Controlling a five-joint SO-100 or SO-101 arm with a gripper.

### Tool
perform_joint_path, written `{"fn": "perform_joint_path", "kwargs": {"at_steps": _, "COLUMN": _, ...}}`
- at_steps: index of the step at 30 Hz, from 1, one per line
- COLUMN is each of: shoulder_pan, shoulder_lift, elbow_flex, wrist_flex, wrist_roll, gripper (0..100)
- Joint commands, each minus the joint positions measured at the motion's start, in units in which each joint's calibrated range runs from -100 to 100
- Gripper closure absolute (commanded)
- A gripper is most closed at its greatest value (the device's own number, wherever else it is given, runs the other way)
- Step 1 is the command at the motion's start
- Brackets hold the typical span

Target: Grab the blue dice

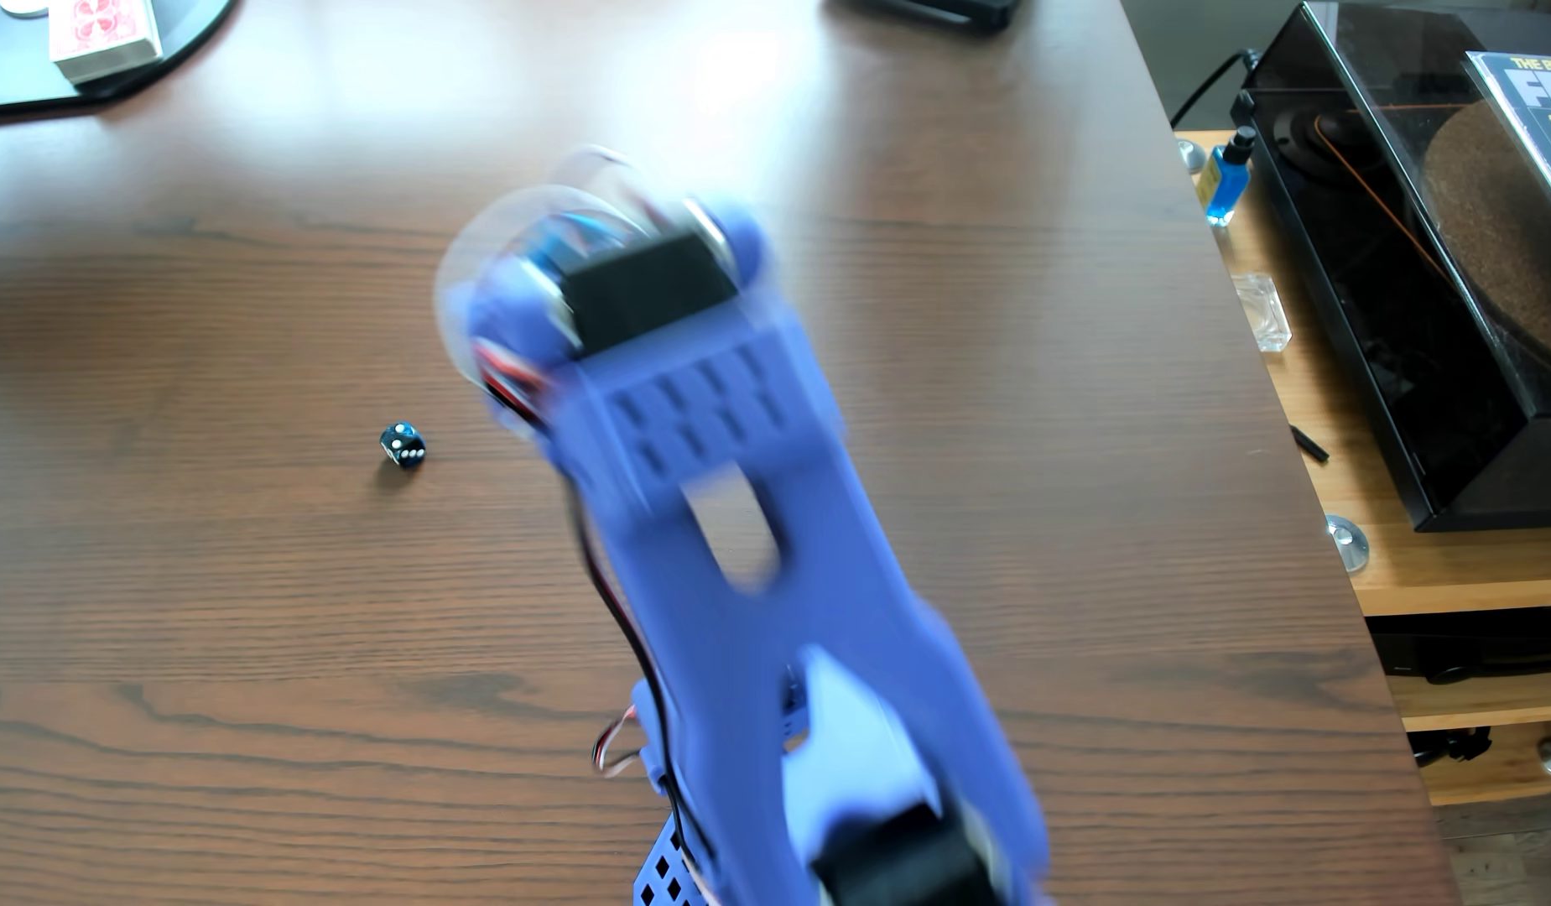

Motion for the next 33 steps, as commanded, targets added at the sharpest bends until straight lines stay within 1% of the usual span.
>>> {"fn": "perform_joint_path", "kwargs": {"at_steps": 1, "shoulder_pan": -9.4, "shoulder_lift": 13.9, "elbow_flex": -17.6, "wrist_flex": 6.9, "wrist_roll": -0.4, "gripper": 96}}
{"fn": "perform_joint_path", "kwargs": {"at_steps": 3, "shoulder_pan": -12.0, "shoulder_lift": 17.6, "elbow_flex": -20.6, "wrist_flex": 5.8, "wrist_roll": -1.4, "gripper": 96}}
{"fn": "perform_joint_path", "kwargs": {"at_steps": 6, "shoulder_pan": -18.6, "shoulder_lift": 21.2, "elbow_flex": -21.2, "wrist_flex": 5.4, "wrist_roll": -2.8, "gripper": 96}}
{"fn": "perform_joint_path", "kwargs": {"at_steps": 10, "shoulder_pan": -27.9, "shoulder_lift": 23.8, "elbow_flex": -21.8, "wrist_flex": 5.2, "wrist_roll": -7.7, "gripper": 96}}
{"fn": "perform_joint_path", "kwargs": {"at_steps": 13, "shoulder_pan": -31.8, "shoulder_lift": 25.7, "elbow_flex": -21.9, "wrist_flex": 4.6, "wrist_roll": -9.3, "gripper": 96}}
{"fn": "perform_joint_path", "kwargs": {"at_steps": 16, "shoulder_pan": -33.0, "shoulder_lift": 28.6, "elbow_flex": -22.2, "wrist_flex": 4.6, "wrist_roll": -9.2, "gripper": 96}}
{"fn": "perform_joint_path", "kwargs": {"at_steps": 19, "shoulder_pan": -31.4, "shoulder_lift": 31.0, "elbow_flex": -25.0, "wrist_flex": 4.6, "wrist_roll": -8.8, "gripper": 96}}
{"fn": "perform_joint_path", "kwargs": {"at_steps": 21, "shoulder_pan": -28.6, "shoulder_lift": 31.7, "elbow_flex": -27.7, "wrist_flex": 4.6, "wrist_roll": -7.3, "gripper": 96}}
{"fn": "perform_joint_path", "kwargs": {"at_steps": 26, "shoulder_pan": -15.6, "shoulder_lift": 31.9, "elbow_flex": -34.5, "wrist_flex": 4.5, "wrist_roll": -1.6, "gripper": 96}}
{"fn": "perform_joint_path", "kwargs": {"at_steps": 29, "shoulder_pan": -8.2, "shoulder_lift": 33.8, "elbow_flex": -30.6, "wrist_flex": 4.5, "wrist_roll": 0.8, "gripper": 96}}
{"fn": "perform_joint_path", "kwargs": {"at_steps": 33, "shoulder_pan": -7.8, "shoulder_lift": 38.0, "elbow_flex": -26.2, "wrist_flex": 1.9, "wrist_roll": 0.6, "gripper": 96}}
